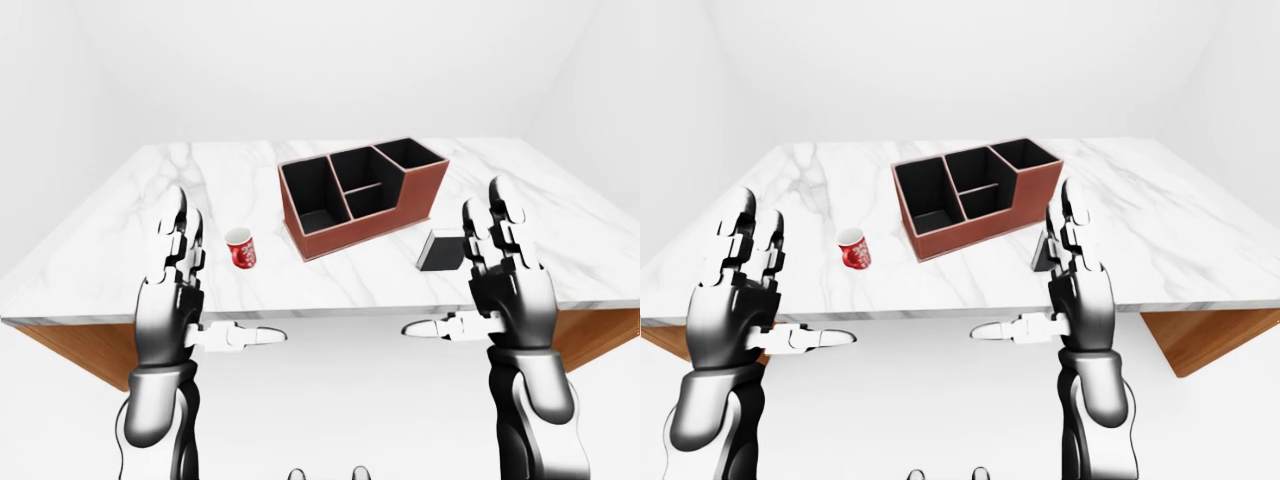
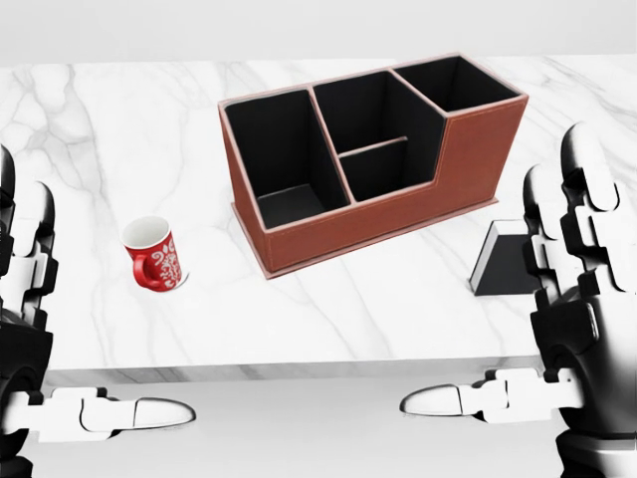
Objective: Pick up the book and place it in the back compartment of the caddy.
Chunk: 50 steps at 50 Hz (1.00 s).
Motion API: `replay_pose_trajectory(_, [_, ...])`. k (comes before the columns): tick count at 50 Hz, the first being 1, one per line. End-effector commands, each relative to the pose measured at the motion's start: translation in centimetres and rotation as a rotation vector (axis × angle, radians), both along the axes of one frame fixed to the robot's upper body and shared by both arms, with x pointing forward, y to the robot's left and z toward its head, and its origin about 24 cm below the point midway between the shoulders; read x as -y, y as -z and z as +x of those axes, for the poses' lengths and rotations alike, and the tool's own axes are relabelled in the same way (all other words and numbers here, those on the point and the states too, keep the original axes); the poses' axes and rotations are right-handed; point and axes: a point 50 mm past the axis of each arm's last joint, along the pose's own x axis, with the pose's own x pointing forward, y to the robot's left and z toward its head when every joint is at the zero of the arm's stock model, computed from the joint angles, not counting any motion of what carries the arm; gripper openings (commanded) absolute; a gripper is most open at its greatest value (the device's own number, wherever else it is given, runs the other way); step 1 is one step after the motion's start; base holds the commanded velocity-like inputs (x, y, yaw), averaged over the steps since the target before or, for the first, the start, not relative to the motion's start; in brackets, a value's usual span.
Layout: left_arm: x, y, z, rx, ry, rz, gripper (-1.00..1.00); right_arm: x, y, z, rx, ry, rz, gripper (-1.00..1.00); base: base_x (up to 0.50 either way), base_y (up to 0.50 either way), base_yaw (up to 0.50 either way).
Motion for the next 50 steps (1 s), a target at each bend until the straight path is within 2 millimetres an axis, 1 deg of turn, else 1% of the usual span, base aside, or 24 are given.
replay_pose_trajectory(1, [0.0, -0.3, -0.2, 0.014, 0.000, 0.001, 1.00, 0.3, -0.9, -0.6, 0.045, 0.006, -0.018, 1.00, 0.50, 0.00, 0.00])
replay_pose_trajectory(30, [-0.2, -0.6, -0.2, 0.029, -0.005, -0.006, 1.00, 0.3, -0.1, 0.1, 0.003, 0.024, -0.031, 1.00, 0.50, 0.00, 0.00])
replay_pose_trajectory(37, [-0.3, -0.6, -0.2, 0.031, -0.007, -0.007, 1.00, 0.7, -0.9, 0.1, 0.047, 0.030, 0.007, 1.00, 0.07, 0.00, 0.00])
replay_pose_trajectory(46, [-0.2, -0.6, -0.3, 0.029, -0.005, -0.007, 1.00, 0.7, -0.8, 0.0, 0.042, 0.028, 0.012, 1.00, 0.00, 0.00, 0.00])
replay_pose_trajectory(47, [-0.2, -0.5, -0.3, 0.028, -0.006, -0.007, 1.00, 0.6, -0.8, 0.0, 0.042, 0.019, 0.008, 1.00, 0.00, 0.00, 0.00])
replay_pose_trajectory(48, [-0.2, -0.5, -0.3, 0.027, -0.006, -0.008, 1.00, 0.5, -0.9, -0.6, 0.045, -0.024, 0.017, 1.00, 0.27, 0.00, 0.00])
replay_pose_trajectory(50, [-0.2, -0.5, -0.2, 0.024, -0.005, -0.008, 1.00, 0.3, -1.1, -0.8, 0.055, -0.032, -0.004, 1.00, 0.50, 0.00, 0.00])
